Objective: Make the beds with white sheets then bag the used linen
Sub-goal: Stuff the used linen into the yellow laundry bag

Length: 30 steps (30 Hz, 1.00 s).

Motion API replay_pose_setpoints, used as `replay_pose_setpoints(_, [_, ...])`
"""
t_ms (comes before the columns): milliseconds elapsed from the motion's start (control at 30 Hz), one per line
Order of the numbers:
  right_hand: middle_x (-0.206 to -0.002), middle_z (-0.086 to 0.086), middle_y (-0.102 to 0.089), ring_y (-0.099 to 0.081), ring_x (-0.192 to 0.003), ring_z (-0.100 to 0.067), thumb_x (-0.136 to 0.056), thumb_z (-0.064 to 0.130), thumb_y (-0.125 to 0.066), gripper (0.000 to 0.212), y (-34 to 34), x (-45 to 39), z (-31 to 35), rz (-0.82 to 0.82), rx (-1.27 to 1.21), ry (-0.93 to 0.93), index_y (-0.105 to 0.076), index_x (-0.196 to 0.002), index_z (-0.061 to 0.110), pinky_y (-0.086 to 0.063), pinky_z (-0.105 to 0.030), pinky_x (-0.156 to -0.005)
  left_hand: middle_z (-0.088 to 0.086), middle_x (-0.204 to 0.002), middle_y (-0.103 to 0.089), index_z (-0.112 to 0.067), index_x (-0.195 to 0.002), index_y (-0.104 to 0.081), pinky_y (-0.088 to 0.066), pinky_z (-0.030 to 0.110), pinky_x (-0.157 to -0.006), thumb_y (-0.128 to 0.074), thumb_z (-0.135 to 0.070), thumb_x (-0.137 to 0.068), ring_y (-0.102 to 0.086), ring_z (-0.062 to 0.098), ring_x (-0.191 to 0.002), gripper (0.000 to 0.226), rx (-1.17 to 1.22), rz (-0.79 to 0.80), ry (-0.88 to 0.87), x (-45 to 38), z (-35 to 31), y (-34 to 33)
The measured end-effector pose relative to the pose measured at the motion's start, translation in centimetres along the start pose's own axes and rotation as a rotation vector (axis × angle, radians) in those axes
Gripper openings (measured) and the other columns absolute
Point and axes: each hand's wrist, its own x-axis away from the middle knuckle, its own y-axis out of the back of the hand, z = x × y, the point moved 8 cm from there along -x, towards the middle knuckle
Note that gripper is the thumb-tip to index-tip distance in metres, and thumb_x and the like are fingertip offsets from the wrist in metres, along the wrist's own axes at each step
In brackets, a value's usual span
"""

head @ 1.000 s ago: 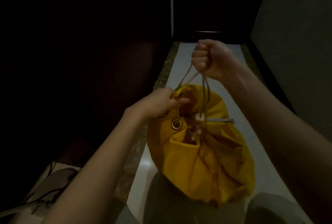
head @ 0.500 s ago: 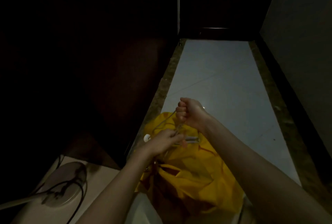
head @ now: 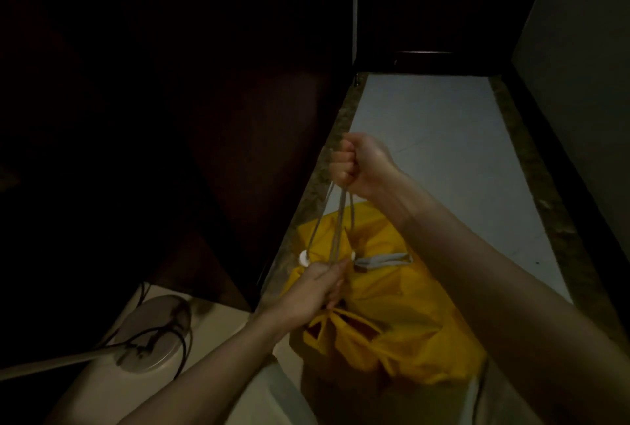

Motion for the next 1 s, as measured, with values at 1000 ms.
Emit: replay_pose_setpoints(1000, [-0.063,0.002,-0.058,-0.052,-0.055,-0.007,-0.099,0.035,-0.042,0.039,4.7,1.1,-6.5,0.151,0.467,-0.229,-0.064,-0.073,0.017,-0.038,-0.021,-0.057,-0.008,-0.044,-0.023,-0.02,-0.061,-0.03,-0.016,0.019,-0.036,-0.033,-0.032,-0.105,-0.022,0.005,-0.034,0.046,0.479,-0.284,0.097,-3.2,-6.7,4.4])
